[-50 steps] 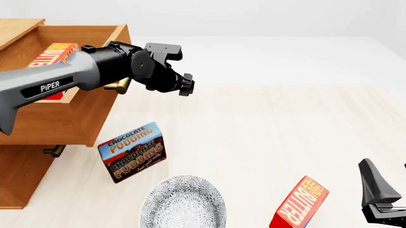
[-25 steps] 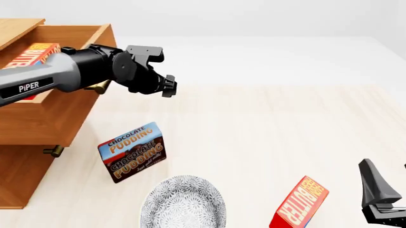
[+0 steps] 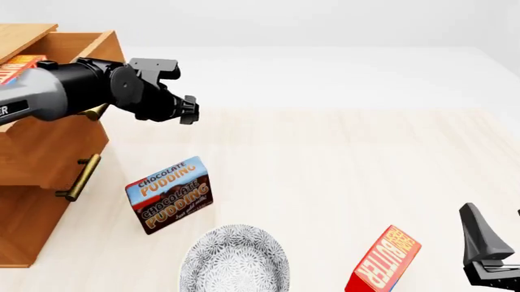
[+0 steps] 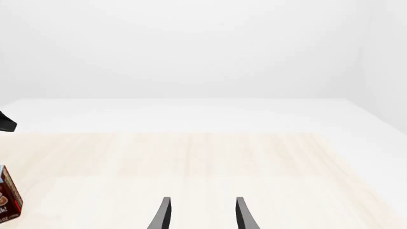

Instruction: Put the butter at the front in the top drawer of the cabinet and close it.

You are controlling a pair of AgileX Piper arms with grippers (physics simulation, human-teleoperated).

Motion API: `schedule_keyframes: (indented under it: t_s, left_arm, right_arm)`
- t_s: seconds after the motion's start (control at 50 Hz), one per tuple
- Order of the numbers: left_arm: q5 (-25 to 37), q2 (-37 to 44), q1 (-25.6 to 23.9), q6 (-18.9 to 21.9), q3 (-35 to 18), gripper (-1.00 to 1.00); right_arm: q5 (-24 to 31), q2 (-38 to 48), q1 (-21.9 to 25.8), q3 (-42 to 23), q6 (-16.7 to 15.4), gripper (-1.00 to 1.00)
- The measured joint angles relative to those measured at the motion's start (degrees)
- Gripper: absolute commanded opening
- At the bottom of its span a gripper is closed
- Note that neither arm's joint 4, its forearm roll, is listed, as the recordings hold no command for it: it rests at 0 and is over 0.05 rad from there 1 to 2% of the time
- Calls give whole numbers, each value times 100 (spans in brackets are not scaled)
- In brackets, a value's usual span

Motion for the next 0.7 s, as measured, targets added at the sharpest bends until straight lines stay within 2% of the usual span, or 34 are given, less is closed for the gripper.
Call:
schedule_keyframes:
  t_s: [0.7]
  left_arm:
    - [-67,-554,1160,179,627,100]
  right_arm:
    - [-45,39,-1,7,1,100]
